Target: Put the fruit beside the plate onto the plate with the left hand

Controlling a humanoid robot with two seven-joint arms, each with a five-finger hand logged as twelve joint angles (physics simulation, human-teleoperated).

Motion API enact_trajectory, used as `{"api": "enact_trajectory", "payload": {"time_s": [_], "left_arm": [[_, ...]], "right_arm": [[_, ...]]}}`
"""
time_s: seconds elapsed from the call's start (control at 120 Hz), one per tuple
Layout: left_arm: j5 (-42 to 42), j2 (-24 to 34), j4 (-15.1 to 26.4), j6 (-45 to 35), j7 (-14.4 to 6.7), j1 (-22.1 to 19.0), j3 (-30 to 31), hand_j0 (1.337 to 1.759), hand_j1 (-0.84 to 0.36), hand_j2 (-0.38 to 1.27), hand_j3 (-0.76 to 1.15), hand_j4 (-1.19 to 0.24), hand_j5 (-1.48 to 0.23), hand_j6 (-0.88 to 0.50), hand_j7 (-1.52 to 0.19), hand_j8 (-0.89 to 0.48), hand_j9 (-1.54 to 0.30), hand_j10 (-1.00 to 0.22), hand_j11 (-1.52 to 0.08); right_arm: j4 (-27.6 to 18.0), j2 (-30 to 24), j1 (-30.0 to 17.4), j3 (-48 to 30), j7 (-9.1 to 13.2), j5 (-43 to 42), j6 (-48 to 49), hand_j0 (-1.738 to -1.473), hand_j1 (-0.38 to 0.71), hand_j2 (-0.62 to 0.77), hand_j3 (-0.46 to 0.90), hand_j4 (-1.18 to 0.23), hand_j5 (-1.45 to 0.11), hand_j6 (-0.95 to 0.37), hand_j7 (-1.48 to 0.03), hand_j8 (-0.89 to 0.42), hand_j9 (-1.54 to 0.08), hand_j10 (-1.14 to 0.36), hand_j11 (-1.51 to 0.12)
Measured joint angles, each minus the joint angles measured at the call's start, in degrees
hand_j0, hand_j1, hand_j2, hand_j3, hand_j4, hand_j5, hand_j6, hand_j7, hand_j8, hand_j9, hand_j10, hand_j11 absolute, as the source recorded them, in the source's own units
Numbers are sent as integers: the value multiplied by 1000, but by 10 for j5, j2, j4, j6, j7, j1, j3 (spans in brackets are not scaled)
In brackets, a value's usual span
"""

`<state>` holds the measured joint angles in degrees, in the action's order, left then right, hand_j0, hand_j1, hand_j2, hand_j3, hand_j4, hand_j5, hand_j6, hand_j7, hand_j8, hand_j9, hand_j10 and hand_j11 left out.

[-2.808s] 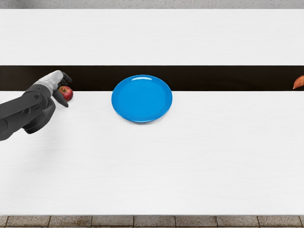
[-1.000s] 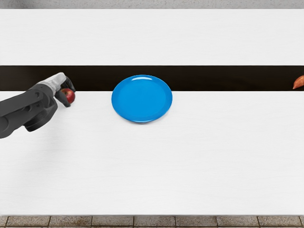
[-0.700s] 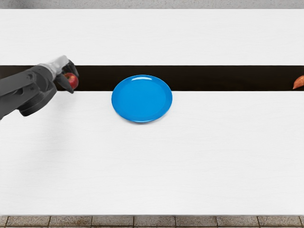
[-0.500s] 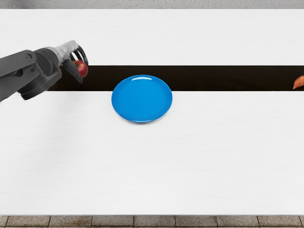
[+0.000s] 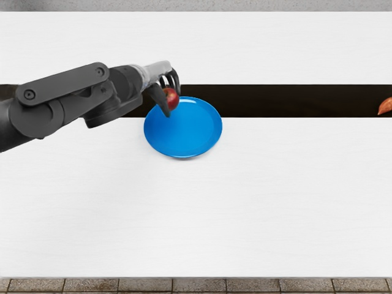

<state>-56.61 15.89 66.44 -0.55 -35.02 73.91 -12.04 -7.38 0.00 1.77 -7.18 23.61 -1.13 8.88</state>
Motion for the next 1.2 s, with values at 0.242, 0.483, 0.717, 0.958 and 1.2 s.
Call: {"api": "enact_trajectory", "payload": {"time_s": [0.242, 0.483, 0.717, 0.958, 1.2], "left_arm": [[-1, -59, -36, -3, 0, -4, 3, 1654, -288, 464, -1, -757, -1178, -383, -1129, -398, -1098, -816, -1102], [-2, -95, -99, -3, 0, -19, 7, 1654, -257, 416, 0, -777, -1163, -406, -1120, -414, -1093, -809, -1097], [-6, -102, -118, -25, 0, -19, 1, 1657, -227, 218, 0, -585, -802, -448, -786, -440, -776, -593, -778], [-6, -108, -120, -30, 0, -18, 0, 1658, -183, 128, 0, -476, -633, -435, -628, -428, -624, -476, -624], [21, 12, -34, -36, 0, -20, -10, 1658, -72, 84, 0, -362, -474, -350, -473, -348, -472, -362, -472]], "right_arm": [[0, 0, 0, 4, 0, 0, 0, -1658, -349, 0, 0, 0, 0, 0, 0, 0, 0, 0, 0], [0, 0, 1, 6, 0, 0, 0, -1658, -349, 0, 0, 0, 0, 0, 0, 0, 0, 0, 0], [0, 0, 1, 6, 0, 0, 0, -1658, -349, 0, 0, 0, 0, 0, 0, 0, 0, 0, 0], [0, 0, 1, 6, 0, 0, 0, -1658, -349, 0, 0, 0, 0, 0, 0, 0, 0, 0, 0], [-1, 0, 1, 5, 0, 0, 1, -1658, -349, 0, 0, 0, 0, 0, 0, 0, 0, 0, 0]]}}
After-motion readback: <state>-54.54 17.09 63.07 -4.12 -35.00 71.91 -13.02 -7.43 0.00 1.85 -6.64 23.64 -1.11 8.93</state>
